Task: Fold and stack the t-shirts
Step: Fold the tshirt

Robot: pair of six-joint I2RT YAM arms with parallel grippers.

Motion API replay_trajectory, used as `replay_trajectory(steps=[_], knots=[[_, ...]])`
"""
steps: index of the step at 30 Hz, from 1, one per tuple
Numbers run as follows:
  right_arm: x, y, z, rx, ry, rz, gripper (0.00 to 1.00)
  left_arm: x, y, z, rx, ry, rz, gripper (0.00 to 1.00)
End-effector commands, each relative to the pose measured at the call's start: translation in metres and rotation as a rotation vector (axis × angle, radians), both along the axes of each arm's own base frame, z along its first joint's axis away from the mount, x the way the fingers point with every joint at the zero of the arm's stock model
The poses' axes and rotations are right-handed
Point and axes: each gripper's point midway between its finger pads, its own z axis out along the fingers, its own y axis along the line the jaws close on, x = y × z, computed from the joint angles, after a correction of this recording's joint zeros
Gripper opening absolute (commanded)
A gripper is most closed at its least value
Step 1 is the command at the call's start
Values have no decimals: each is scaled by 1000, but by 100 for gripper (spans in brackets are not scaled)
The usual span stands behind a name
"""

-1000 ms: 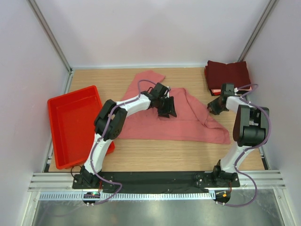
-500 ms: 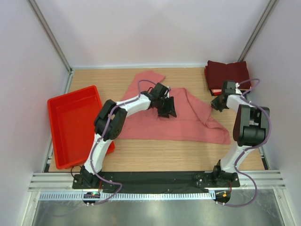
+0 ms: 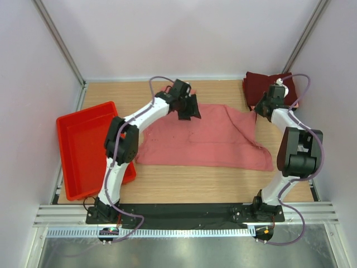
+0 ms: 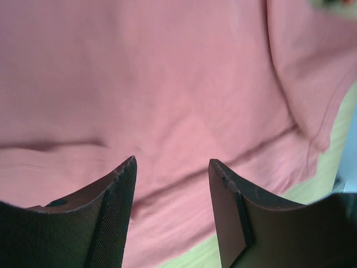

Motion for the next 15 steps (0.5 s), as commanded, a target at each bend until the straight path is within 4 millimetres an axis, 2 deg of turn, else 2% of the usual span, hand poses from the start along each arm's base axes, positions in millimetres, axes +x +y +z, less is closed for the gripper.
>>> replay_trajectory(steps=[1, 3, 5, 6, 9, 10, 12, 13, 15], knots=[[22, -14, 71, -148, -193, 43, 1, 57, 58, 48, 12, -140, 144, 56], [24, -18, 78, -170, -218, 40, 1, 81, 89, 39, 38, -144, 208, 55], [31, -18, 85, -184, -258, 67, 1, 102, 111, 39, 61, -173, 262, 55], [33, -17, 87, -188, -268, 80, 1, 115, 128, 28, 75, -161, 297, 55], [38, -20, 86, -229, -278, 118, 1, 138, 145, 29, 71, -187, 328, 55], [40, -23, 88, -238, -290, 117, 1, 146, 154, 18, 82, -180, 342, 55], [41, -23, 86, -234, -306, 155, 1, 161, 162, 23, 82, -223, 361, 56], [44, -23, 88, -238, -324, 161, 1, 167, 169, 14, 89, -216, 370, 56], [48, -22, 84, -230, -332, 187, 1, 180, 173, 20, 78, -245, 385, 56]])
